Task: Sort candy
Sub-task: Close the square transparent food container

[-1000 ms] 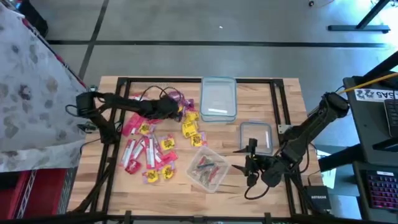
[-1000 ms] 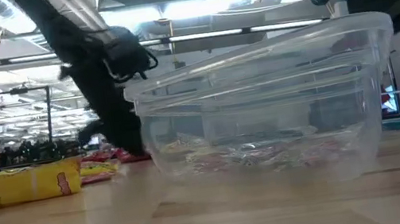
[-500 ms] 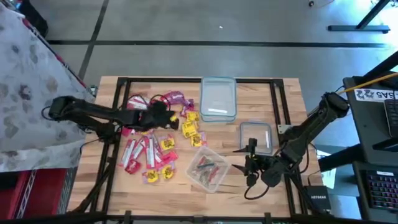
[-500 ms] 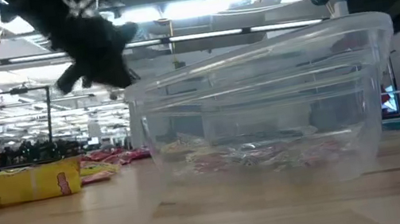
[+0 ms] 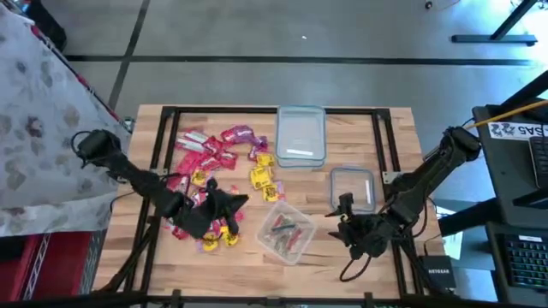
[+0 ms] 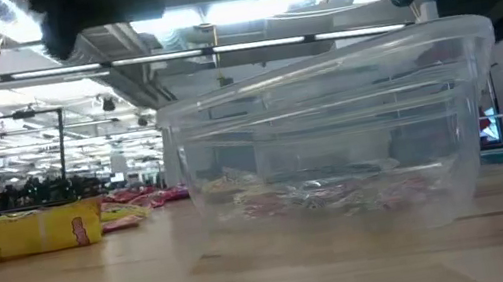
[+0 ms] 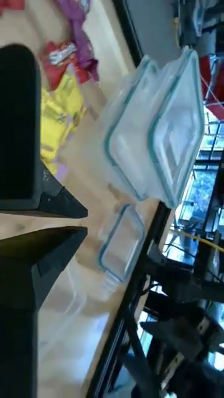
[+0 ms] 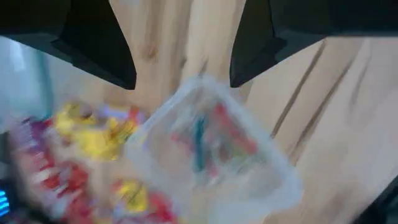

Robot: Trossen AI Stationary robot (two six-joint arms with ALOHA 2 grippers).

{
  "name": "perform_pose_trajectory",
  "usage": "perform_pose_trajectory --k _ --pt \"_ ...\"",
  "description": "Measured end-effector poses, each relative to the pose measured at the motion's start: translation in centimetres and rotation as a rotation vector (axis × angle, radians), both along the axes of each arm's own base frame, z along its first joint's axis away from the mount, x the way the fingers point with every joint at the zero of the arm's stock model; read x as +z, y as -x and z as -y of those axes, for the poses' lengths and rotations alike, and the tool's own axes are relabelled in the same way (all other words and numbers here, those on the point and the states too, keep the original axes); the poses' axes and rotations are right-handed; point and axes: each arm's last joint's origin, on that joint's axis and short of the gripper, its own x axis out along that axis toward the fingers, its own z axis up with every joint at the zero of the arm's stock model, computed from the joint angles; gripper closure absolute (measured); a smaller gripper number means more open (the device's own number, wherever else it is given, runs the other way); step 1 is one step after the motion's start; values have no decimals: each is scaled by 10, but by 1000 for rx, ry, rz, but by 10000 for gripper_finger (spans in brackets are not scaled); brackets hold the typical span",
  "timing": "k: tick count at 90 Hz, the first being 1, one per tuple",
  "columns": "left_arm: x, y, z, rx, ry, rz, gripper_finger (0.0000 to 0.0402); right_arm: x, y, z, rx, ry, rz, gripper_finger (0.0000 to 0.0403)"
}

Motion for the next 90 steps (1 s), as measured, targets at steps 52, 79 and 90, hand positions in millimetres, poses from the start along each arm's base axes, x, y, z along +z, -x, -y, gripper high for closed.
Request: perform_pose_trajectory --k 52,79,90 --pt "-53 -13 12 97 112 11 385 -89 50 38 -386 -2 -275 155" --pt "-66 -29 5 45 197 -21 385 -113 58 47 -380 -26 -254 155" --pt "-75 -38 1 3 242 -46 385 -115 60 51 -445 -18 -225 155"
